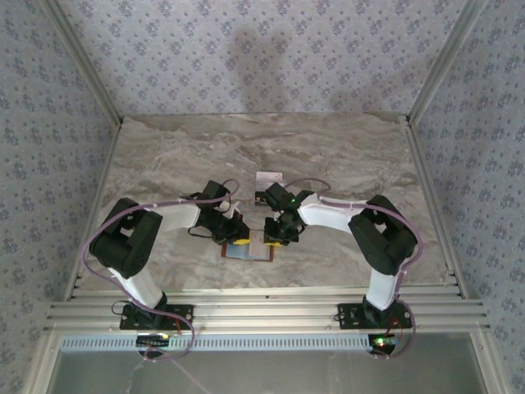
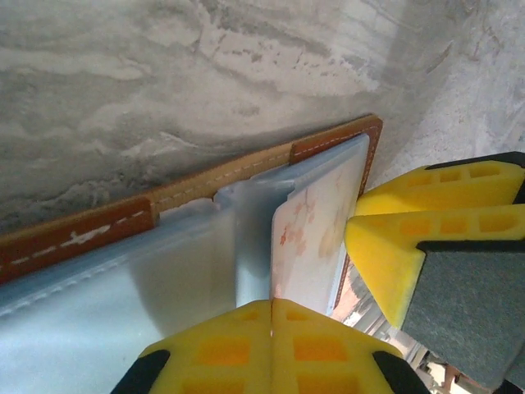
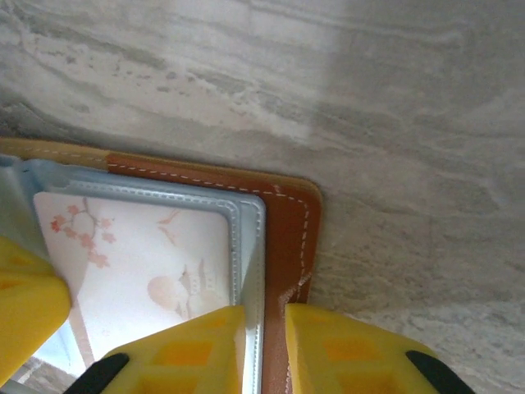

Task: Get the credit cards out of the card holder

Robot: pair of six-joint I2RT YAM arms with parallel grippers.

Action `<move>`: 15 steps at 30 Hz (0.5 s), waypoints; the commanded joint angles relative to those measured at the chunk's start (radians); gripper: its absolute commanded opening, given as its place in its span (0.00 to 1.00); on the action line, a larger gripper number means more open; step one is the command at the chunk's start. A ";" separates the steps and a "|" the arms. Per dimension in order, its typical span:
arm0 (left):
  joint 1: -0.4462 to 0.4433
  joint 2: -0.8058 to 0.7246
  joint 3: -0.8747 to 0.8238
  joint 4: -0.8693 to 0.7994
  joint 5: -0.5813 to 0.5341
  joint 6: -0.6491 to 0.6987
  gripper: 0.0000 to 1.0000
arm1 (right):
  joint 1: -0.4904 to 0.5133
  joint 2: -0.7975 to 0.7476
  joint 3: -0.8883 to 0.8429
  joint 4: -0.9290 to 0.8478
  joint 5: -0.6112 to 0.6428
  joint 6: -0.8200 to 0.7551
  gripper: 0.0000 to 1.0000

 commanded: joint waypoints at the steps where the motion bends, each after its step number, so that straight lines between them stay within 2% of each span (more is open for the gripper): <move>1: 0.004 -0.011 -0.011 0.039 0.059 -0.003 0.12 | 0.021 0.059 -0.006 0.002 0.007 0.004 0.19; 5: 0.003 0.001 -0.014 0.060 0.072 -0.011 0.15 | 0.023 0.059 -0.003 0.002 0.005 0.005 0.18; 15: 0.001 0.026 -0.012 0.090 0.096 -0.022 0.17 | 0.023 0.053 -0.006 0.004 0.002 0.004 0.18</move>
